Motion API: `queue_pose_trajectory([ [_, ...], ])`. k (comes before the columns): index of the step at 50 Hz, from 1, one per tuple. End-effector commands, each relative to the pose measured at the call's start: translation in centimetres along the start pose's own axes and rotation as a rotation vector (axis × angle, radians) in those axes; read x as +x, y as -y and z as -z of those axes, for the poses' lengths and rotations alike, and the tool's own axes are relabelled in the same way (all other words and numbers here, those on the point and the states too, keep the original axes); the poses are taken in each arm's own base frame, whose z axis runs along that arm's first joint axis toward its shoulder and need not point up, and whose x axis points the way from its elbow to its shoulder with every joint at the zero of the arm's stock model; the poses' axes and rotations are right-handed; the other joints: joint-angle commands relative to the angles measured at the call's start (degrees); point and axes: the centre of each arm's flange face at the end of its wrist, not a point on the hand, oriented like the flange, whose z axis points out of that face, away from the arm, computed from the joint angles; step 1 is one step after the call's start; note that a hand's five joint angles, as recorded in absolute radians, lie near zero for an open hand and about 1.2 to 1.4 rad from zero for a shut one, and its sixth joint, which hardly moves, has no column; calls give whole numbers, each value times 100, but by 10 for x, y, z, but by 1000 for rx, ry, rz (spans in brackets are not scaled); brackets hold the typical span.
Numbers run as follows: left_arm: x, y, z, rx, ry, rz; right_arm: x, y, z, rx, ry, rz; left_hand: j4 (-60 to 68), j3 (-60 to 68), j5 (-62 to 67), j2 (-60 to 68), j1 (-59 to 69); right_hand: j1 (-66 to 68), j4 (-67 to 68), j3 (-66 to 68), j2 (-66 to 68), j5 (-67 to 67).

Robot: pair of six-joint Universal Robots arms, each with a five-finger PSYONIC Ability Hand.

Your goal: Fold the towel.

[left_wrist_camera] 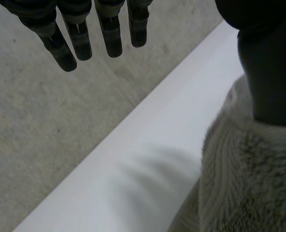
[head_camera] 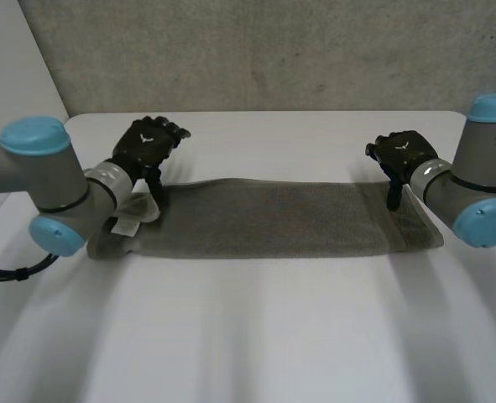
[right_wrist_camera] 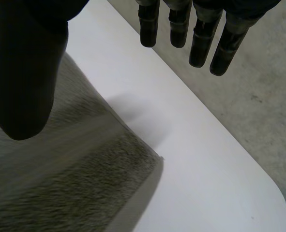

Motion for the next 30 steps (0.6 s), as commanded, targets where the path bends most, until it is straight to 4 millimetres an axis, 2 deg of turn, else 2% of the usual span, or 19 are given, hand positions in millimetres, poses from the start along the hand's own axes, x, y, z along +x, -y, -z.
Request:
queue_pose_trajectory([
  [1, -2, 35, 29, 26, -1, 11, -8, 13, 48, 21, 70, -2, -517, -427, -1269, -478, -534, -340, -486, -414, -415, -330],
  [8, 1, 35, 47, -14, -9, 34, -15, 4, 68, -9, 119, -12, -517, -427, -1269, -478, -534, -340, -486, -414, -415, -330],
  [15, 3, 17, 57, -63, -23, 55, -24, -4, 77, -31, 165, -23, -517, -427, -1269, -478, -534, -340, -486, -414, -415, -330],
  [17, -2, 11, 59, -78, -15, 58, -28, -9, 80, -45, 188, -30, -517, -427, -1269, -478, -534, -340, -486, -414, -415, -330],
  [23, -5, 4, 56, -78, 0, 52, -27, -20, 86, -77, 194, -48, -467, -376, -1219, -427, -483, -340, -486, -414, -415, -330],
  [30, -13, -19, 43, -64, 40, 38, -22, -36, 84, -77, 161, -61, -383, -292, -1134, -343, -399, -340, -486, -414, -415, -330],
])
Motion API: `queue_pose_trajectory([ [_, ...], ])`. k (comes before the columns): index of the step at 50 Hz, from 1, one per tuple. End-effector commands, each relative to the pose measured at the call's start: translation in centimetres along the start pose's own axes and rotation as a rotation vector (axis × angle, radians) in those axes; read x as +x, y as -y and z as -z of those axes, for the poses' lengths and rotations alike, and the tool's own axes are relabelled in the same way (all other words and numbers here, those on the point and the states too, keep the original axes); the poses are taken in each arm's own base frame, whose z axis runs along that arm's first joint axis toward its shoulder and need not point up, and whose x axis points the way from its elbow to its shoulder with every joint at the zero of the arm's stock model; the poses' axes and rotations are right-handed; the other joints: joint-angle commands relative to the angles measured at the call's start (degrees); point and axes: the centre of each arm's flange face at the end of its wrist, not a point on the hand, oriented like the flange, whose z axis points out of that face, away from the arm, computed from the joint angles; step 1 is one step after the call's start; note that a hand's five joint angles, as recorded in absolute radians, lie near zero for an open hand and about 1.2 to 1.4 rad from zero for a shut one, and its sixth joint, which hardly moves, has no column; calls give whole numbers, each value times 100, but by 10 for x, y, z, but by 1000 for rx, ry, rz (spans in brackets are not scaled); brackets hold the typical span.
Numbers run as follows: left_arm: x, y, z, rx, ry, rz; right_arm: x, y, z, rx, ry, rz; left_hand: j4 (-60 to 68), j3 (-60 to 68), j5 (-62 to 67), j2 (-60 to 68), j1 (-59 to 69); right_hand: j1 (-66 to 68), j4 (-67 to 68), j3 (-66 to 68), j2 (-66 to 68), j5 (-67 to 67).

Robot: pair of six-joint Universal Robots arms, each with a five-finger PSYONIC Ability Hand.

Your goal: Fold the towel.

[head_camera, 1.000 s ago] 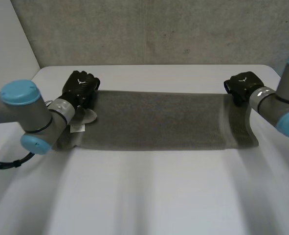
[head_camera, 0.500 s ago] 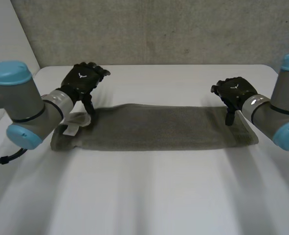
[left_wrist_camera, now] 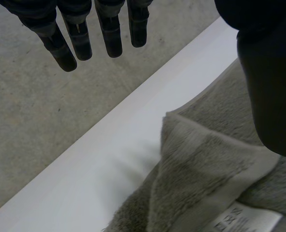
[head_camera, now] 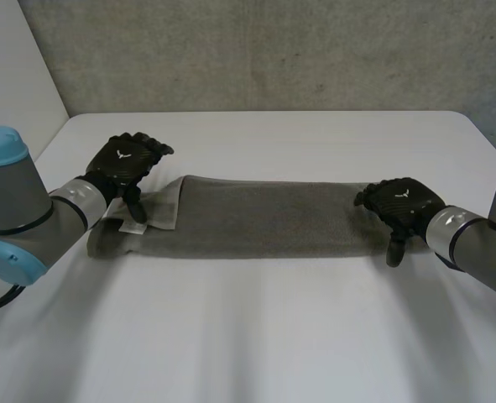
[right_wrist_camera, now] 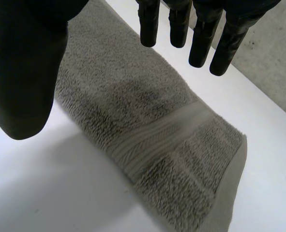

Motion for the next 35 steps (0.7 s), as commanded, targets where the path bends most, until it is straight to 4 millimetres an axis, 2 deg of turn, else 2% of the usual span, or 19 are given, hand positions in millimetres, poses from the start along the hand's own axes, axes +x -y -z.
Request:
queue_pose_trajectory([
  [1, -7, -17, -13, 14, 32, -12, 15, -17, -2, 3, -60, -20, -383, -288, -1114, -343, -374, -318, -486, -413, -415, -330],
  [13, -7, -39, -34, -1, 32, -5, 35, -36, -7, -27, -112, -50, -332, -238, -1064, -292, -324, -318, -486, -413, -415, -330],
  [17, -7, -43, -37, -6, 29, -2, 36, -43, -12, -38, -112, -62, -315, -221, -1047, -275, -307, -318, -486, -413, -415, -330],
  [29, -11, -44, -44, 9, 43, -12, 34, -45, -13, -44, -108, -69, -249, -154, -980, -209, -240, -318, -486, -413, -415, -330],
  [31, -13, -47, -48, 6, 59, -20, 33, -45, -13, -43, -107, -70, -214, -120, -946, -175, -206, -318, -486, -413, -415, -330],
  [35, -35, -56, -61, -38, 212, -98, 31, -46, -14, -36, -108, -66, -147, -52, -879, -107, -138, -318, -486, -413, -415, -330],
])
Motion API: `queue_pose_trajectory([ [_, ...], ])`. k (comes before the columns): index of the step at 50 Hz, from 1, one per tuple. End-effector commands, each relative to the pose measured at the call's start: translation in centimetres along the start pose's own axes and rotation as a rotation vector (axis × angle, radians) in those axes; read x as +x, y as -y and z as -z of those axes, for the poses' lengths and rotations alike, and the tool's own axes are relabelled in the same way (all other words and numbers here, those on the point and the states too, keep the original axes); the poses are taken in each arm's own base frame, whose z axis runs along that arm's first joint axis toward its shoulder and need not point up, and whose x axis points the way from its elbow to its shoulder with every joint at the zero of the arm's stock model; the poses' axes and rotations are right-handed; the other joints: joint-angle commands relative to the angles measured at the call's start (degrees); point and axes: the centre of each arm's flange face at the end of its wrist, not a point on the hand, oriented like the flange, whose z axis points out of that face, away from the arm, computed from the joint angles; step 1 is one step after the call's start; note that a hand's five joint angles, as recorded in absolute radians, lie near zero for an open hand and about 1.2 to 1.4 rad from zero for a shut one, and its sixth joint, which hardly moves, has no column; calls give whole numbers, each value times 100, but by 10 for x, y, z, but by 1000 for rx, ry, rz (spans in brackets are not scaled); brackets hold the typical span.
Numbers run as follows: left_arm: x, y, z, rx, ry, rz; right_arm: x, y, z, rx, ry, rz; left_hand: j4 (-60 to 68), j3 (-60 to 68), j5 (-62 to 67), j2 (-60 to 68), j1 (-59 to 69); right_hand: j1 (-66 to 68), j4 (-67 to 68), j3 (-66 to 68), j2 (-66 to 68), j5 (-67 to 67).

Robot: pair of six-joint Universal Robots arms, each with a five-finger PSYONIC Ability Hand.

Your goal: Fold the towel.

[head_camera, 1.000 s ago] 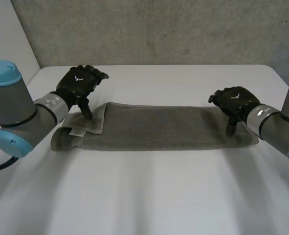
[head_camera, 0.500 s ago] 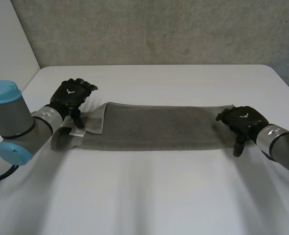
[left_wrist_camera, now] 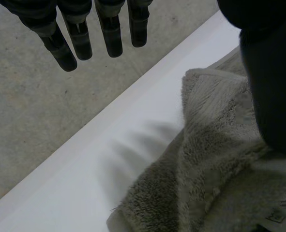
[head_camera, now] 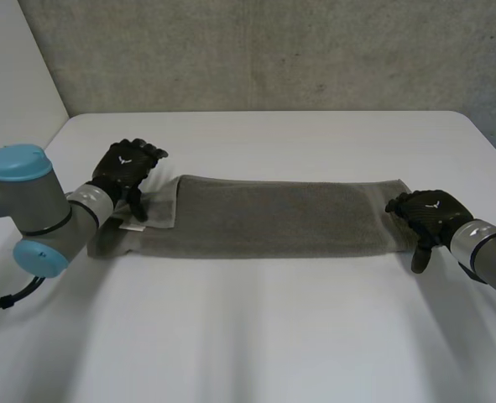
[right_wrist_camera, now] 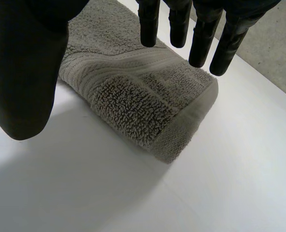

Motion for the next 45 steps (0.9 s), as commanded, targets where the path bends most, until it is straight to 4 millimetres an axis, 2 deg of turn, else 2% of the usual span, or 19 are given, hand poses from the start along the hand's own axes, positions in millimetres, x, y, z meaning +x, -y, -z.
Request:
queue_pose_trajectory([
  [1, -34, -14, -20, -58, 221, -105, -4, -1, 0, 13, 0, 6, -153, -71, -1064, -118, -142, -317, -485, -413, -415, -330],
  [5, -49, -15, -20, -86, 297, -114, -3, -1, -1, 21, -6, 8, -153, -71, -1064, -118, -142, -317, -485, -413, -415, -330],
  [15, -55, 6, -13, -64, 310, -115, -3, -1, -2, 28, -9, 10, -170, -87, -1081, -135, -158, -208, -376, -303, -305, -221],
  [20, -53, 15, -2, -78, 299, -101, -2, -2, -2, 33, -16, 1, -187, -104, -1097, -152, -175, -141, -309, -236, -238, -153],
  [25, -42, 29, 21, -82, 270, -56, 2, -2, -3, 39, -25, -26, -254, -171, -1165, -219, -242, -141, -309, -236, -238, -153],
  [28, -39, 33, 27, -76, 255, -40, 2, -3, -3, 41, -24, -35, -254, -172, -1165, -219, -243, -141, -309, -236, -238, -153],
  [33, -17, 43, 43, -55, 160, 2, 3, -3, -3, 43, -27, -35, -271, -188, -1182, -236, -259, -141, -309, -236, -238, -153],
  [36, -6, 38, 44, -61, 107, 4, 4, -4, -3, 41, -29, -37, -271, -188, -1182, -236, -259, -141, -309, -236, -238, -153],
  [39, -3, 35, 44, -65, 95, 5, 4, -4, -3, 41, -29, -37, -254, -172, -1165, -219, -243, -124, -292, -219, -221, -137],
  [44, 5, 10, 35, -109, 73, 13, 5, -4, -4, 42, -31, -39, -221, -138, -1131, -186, -209, -124, -292, -219, -221, -137],
  [45, 5, 10, 35, -109, 73, 13, 5, -4, -4, 42, -31, -39, -221, -138, -1131, -186, -209, -124, -292, -219, -221, -137],
])
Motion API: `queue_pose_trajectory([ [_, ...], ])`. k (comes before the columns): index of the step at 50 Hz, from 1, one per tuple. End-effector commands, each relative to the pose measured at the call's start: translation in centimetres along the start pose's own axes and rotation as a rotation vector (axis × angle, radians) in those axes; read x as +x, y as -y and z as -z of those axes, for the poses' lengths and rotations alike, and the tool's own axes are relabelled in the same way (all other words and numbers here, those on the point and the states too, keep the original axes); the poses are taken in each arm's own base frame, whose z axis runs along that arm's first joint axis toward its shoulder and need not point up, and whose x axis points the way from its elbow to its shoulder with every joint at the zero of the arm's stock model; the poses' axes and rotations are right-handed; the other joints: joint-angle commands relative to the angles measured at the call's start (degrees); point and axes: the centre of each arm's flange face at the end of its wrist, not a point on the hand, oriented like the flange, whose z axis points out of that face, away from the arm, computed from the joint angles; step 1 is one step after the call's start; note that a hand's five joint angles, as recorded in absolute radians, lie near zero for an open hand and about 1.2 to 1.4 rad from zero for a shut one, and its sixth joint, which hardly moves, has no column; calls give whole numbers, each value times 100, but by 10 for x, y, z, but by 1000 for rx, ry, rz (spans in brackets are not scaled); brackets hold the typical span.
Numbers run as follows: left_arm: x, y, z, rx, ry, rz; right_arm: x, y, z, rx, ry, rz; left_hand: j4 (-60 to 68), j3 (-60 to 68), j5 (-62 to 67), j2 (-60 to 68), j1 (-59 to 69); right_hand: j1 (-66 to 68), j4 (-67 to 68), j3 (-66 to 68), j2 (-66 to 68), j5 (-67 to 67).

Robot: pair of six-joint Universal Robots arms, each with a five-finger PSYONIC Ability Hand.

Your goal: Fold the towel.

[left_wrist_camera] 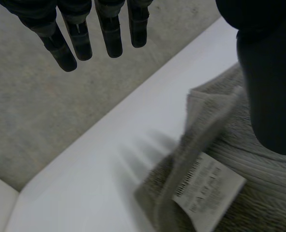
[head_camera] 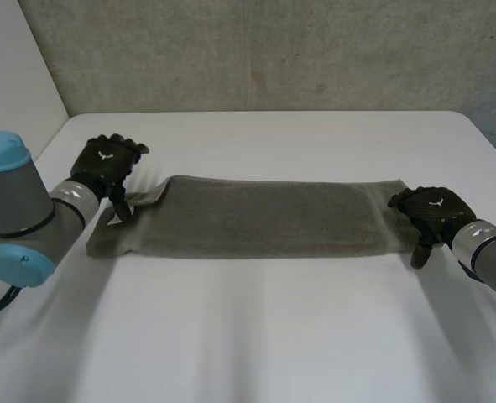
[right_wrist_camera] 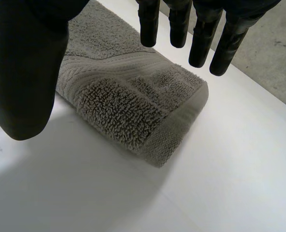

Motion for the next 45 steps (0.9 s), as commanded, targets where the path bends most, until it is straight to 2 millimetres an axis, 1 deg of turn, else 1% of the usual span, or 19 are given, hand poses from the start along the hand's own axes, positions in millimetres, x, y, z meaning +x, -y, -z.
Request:
queue_pose_trajectory([
  [1, 8, -26, -15, -37, -21, 1, 0, -1, 0, -1, -1, -1, -215, -133, -1196, -187, -208, -125, -292, -219, -221, -137],
  [8, 4, -31, -40, 0, 10, -6, 1, -1, -1, 7, -7, 2, -181, -100, -1162, -154, -175, -41, -208, -135, -137, -53],
  [10, 2, -36, -54, 16, 24, -12, 3, -1, -2, 12, -13, 3, -148, -66, -1128, -120, -141, 42, -124, -51, -53, 31],
  [11, 2, -36, -54, 16, 24, -12, 3, -1, -2, 12, -13, 3, -148, -66, -1128, -120, -141, 43, -124, -51, -53, 31],
  [13, -6, -34, -66, 32, 80, -15, 4, -1, -2, 18, -18, 5, -131, -49, -1111, -103, -124, 377, 210, 283, 281, 365],
  [16, -13, -32, -70, 34, 128, -14, 4, -1, -3, 21, -19, 6, -131, -49, -1111, -103, -124, 497, 330, 403, 401, 485],
  [18, -30, -30, -74, 22, 221, -5, 4, -1, -3, 21, -19, 6, -147, -66, -1128, -120, -141, 614, 447, 520, 518, 602],
  [20, -33, -31, -74, 14, 248, -5, 5, -1, -3, 22, -20, 6, -164, -83, -1145, -137, -158, 798, 631, 704, 702, 786],
  [27, -29, -36, -64, -38, 241, 4, 5, -5, -8, 28, -25, 11, -198, -117, -1179, -171, -192, 1742, 1575, 1648, 1646, 1730],
  [29, -27, -32, -53, -54, 229, 6, 7, -6, -10, 31, -33, 21, -231, -150, -1212, -204, -225, 2077, 1910, 1983, 1981, 2065],
  [30, -27, -32, -53, -54, 229, 6, 7, -6, -10, 31, -33, 21, -232, -150, -1212, -204, -225, 2078, 1911, 1984, 1982, 2066],
  [32, -23, -29, -42, -69, 214, 7, 7, -6, -11, 31, -32, 21, -248, -167, -1229, -221, -242, 2781, 2614, 2687, 2685, 2769],
  [35, -20, -25, -36, -70, 207, 7, 8, -8, -13, 27, -31, 22, -265, -184, -1246, -238, -259, 3306, 3139, 3212, 3210, 3294],
  [37, -20, -16, -24, -64, 206, 7, 11, -9, -14, 22, -38, 19, -299, -217, -1280, -271, -292, 5213, 5047, 5119, 5118, 5202],
  [38, -20, -16, -24, -64, 206, 7, 11, -9, -14, 22, -38, 19, -299, -217, -1280, -271, -293, 5224, 5057, 5130, 5128, 5212],
  [39, -19, -12, -18, -63, 203, 7, 16, -10, -13, 19, -51, 15, -349, -267, -1330, -321, -342, 6339, 6173, 6246, 6244, 6328],
  [40, -18, -6, -11, -59, 201, 6, 21, -12, -13, 13, -62, 10, -399, -318, -1380, -372, -393, 6678, 6511, 6584, 6582, 6666],
  [43, -17, 0, -5, -51, 199, 5, 26, -11, -11, 12, -76, 7, -417, -335, -1397, -389, -410, 6681, 6515, 6587, 6585, 6669],
  [45, -12, 14, 6, -27, 190, 0, 34, -7, -6, 14, -92, 19, -450, -369, -1431, -423, -444, 6681, 6515, 6587, 6585, 6669],
])
